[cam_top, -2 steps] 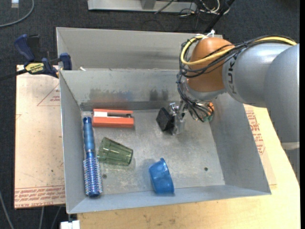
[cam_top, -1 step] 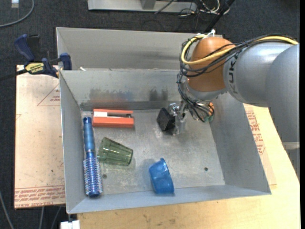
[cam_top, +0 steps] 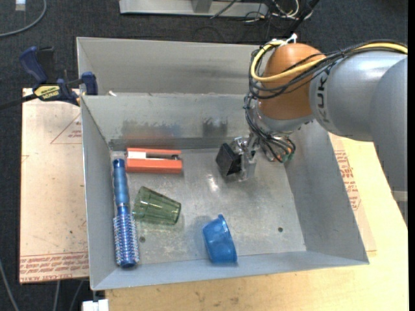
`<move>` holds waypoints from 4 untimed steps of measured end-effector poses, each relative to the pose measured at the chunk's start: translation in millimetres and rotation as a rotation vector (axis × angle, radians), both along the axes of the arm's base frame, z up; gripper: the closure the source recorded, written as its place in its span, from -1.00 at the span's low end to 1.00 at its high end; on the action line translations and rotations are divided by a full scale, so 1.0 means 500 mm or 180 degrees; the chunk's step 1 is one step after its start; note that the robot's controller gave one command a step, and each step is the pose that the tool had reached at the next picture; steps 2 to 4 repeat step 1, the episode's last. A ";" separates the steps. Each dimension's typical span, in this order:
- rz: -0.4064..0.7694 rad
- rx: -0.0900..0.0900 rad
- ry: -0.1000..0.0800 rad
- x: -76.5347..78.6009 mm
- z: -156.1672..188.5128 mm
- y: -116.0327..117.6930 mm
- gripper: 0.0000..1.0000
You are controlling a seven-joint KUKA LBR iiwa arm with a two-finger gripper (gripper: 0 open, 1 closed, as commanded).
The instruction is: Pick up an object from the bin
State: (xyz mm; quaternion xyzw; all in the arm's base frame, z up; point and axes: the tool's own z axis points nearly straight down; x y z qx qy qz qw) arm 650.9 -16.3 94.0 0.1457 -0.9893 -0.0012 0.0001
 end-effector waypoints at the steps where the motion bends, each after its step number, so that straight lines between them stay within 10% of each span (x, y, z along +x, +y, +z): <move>1: 0.0000 -0.0001 -0.0032 0.005 0.047 0.000 1.00; 4: 0.0000 -0.0001 -0.0032 0.005 0.047 0.000 1.00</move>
Offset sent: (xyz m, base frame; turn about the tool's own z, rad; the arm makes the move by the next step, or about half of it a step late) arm -0.0001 -0.0001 0.0672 0.0000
